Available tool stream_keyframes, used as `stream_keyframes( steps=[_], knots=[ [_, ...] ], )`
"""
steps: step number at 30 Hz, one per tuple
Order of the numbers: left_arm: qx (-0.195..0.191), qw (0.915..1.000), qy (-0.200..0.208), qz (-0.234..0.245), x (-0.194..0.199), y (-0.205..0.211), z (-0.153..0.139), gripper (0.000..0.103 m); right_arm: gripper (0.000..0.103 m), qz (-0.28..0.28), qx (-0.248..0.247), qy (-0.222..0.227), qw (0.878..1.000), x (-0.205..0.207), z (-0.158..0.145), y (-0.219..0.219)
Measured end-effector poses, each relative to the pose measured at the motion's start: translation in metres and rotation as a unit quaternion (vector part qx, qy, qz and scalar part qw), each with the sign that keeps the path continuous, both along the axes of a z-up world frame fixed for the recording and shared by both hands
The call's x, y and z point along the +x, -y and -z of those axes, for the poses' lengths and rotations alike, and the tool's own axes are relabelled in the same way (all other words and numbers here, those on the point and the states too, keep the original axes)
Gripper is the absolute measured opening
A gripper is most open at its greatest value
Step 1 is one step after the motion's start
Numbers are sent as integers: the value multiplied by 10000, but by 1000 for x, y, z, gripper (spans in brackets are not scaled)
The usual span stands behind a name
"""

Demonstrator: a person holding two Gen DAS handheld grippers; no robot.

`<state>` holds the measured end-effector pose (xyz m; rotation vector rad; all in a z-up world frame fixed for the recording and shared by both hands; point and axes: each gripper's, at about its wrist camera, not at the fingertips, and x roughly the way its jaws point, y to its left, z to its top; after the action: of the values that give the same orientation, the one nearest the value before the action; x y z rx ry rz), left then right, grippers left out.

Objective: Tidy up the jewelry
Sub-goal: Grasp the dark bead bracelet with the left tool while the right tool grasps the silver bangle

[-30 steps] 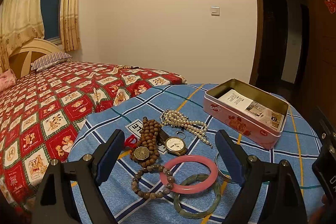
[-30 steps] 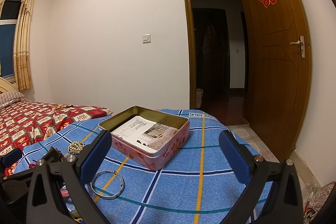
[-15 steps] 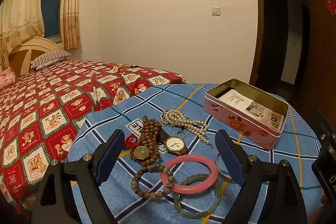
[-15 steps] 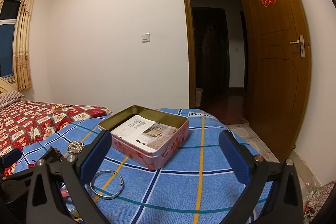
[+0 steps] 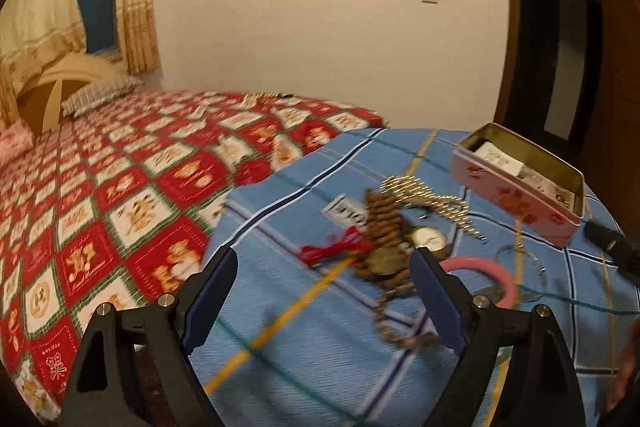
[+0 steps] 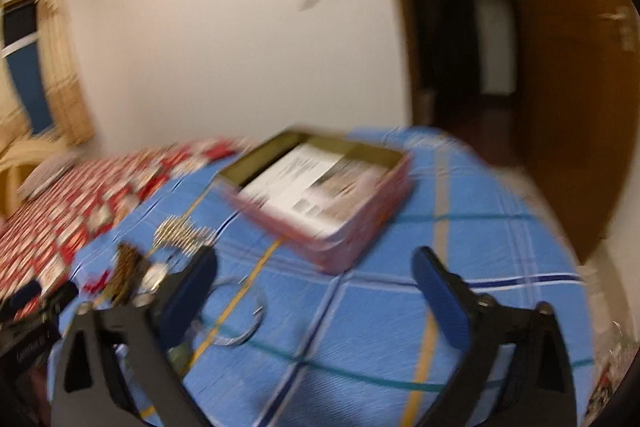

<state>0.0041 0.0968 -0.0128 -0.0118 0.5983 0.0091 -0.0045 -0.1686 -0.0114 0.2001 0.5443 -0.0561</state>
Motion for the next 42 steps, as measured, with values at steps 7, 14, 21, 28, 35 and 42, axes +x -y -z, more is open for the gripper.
stream_keyframes(
  steps=[7,14,21,28,35,42],
  knots=[
    [-143,9975,-150,682,-3,4,3,88,66,-1540,-178,-1277,9796,46,35,-45],
    [182,9869,-302,1577,-11,32,9,88,63,-1861,-305,-1499,9706,54,39,-54],
    [187,9823,-661,1743,-6,35,23,88,63,-2214,-150,-1548,9627,55,41,-46],
    [-112,9845,-944,1471,5,26,32,88,67,-2408,-795,-1569,9545,61,43,-62],
    [-61,9813,-1252,1459,16,33,36,88,68,-2387,-1180,-1558,9512,77,47,-71],
    [-433,9789,-1417,1405,23,23,40,53,67,-2238,-958,-1533,9577,66,44,-56]
  ],
)
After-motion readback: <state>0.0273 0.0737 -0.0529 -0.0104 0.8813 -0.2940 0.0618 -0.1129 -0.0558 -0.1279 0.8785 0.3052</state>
